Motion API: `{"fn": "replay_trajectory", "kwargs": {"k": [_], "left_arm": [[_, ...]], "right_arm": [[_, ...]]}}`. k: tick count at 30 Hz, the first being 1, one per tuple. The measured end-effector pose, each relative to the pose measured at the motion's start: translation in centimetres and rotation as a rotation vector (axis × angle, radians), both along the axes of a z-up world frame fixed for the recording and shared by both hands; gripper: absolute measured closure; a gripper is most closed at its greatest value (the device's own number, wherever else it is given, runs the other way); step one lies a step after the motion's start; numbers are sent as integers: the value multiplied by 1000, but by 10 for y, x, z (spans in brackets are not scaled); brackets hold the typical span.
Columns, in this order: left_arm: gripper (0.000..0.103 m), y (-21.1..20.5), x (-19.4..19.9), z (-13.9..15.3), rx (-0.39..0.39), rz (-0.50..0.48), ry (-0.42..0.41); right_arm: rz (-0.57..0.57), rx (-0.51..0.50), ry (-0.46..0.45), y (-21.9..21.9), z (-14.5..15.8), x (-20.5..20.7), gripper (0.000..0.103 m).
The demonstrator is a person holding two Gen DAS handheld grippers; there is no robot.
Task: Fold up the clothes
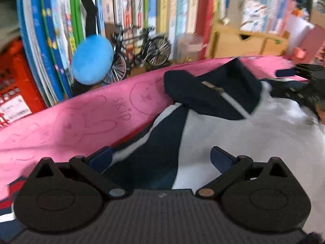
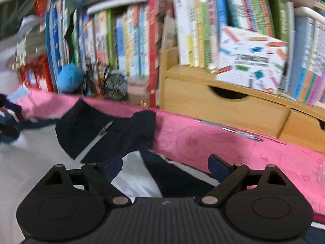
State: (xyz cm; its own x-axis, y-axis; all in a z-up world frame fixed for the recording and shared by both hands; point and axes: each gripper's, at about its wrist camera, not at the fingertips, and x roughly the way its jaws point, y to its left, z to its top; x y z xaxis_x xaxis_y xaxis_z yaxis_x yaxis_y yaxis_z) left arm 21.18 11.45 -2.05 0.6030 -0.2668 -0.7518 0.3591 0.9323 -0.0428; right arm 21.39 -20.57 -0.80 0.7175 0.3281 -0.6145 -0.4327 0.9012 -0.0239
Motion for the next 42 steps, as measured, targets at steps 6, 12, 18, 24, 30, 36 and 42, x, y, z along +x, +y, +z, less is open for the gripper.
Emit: {"fn": "replay_trajectory", "kwargs": {"k": [6,12,18,24,30,36,42], "left_arm": [[1,-9,23,-18,6,46,-6],[90,-29,4,-5,38,51,-108],[88,-30,37,-14,7,114,-111],[75,-29,33,3,-23,224,-131],[57,-15,-54,26,-126,188,-177],[46,-3,-123,-4,-8,175,-104],[36,35,-143,-1,97,330,-128]], "right_arm": [[21,-62,45,27,-17,18,11],[-27,-40,1,37,-15,10,71],[-77,-67,-3,47,-16,25,76],[-218,7,16,39,-18,56,67],[-100,-12,-66,41,6,-24,36],[21,-33,-11,47,-1,-117,31],[-300,-94,20,-59,-7,-131,0]]}}
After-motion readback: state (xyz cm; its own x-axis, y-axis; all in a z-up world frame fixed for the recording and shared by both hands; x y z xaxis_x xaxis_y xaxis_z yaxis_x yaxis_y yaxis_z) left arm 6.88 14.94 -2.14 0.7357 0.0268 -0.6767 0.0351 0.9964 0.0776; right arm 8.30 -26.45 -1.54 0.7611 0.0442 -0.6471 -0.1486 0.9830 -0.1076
